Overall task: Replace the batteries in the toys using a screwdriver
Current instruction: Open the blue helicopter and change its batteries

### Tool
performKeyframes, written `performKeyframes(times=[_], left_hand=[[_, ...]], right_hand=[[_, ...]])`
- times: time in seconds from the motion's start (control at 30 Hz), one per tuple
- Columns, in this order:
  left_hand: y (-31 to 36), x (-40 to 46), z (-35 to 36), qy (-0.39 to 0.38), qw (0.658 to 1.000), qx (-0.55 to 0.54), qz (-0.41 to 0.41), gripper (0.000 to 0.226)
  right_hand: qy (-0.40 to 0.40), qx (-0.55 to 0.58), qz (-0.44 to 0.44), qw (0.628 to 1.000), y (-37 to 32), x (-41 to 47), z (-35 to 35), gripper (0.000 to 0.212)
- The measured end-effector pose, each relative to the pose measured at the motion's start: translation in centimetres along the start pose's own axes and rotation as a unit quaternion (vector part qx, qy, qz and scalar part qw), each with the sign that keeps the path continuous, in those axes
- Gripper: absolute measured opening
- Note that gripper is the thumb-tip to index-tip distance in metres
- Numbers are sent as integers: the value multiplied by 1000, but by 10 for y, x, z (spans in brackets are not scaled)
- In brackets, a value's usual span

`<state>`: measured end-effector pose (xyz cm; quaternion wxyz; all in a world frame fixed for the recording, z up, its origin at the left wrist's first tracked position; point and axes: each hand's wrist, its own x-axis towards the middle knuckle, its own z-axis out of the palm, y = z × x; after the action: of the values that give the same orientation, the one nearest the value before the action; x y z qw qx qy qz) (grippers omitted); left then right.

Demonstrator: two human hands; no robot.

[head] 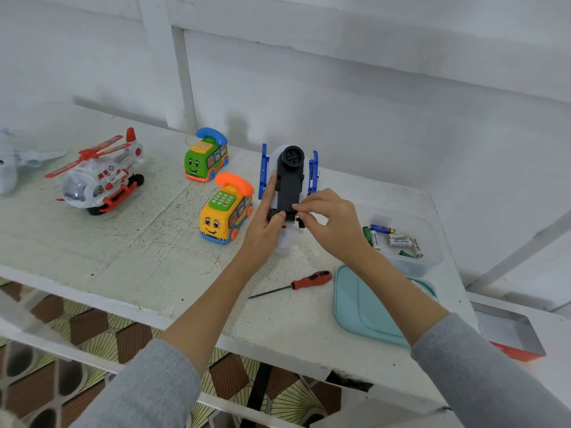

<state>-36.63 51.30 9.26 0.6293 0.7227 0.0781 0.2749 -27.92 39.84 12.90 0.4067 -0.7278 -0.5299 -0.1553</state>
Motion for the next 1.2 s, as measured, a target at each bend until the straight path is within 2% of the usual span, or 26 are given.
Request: performKeyframes(times=[0.23, 0.37, 0.47, 0.6, 0.73, 0.83, 0.93, 1.07, 1.2], left_hand=[[2, 1, -2, -3, 1000, -5, -1, 68], [6, 5, 1, -6, 1000, -7, 4, 82], [6, 11, 2, -1, 1000, 13, 27, 90], [4, 19, -2, -3, 999, 38, 35, 92], [0, 21, -2, -4, 998, 50, 37, 90], [-3, 22, 0, 0, 997, 60, 38, 87], [-4, 22, 2, 2, 998, 57, 37, 85], [-2, 22, 2, 2, 997, 59, 40, 84], [-4, 25, 0, -13, 997, 61, 37, 86]], right_hand=[[-35, 23, 26, 999, -1, 2, -7, 20], [-32, 43, 60, 997, 3, -6, -20, 29], [-26, 24, 56, 998, 7, -21, -27, 22], [-124, 27, 121, 985, 14, -47, -27, 16], [-242, 6, 153, 958, 14, -68, -20, 26], [-295, -25, 144, 944, 13, -75, -16, 33], [-291, -44, 128, 947, 16, -79, -10, 35], [-280, -42, 116, 952, 19, -81, -4, 26], [-277, 4, 153, 949, 14, -69, -21, 18]])
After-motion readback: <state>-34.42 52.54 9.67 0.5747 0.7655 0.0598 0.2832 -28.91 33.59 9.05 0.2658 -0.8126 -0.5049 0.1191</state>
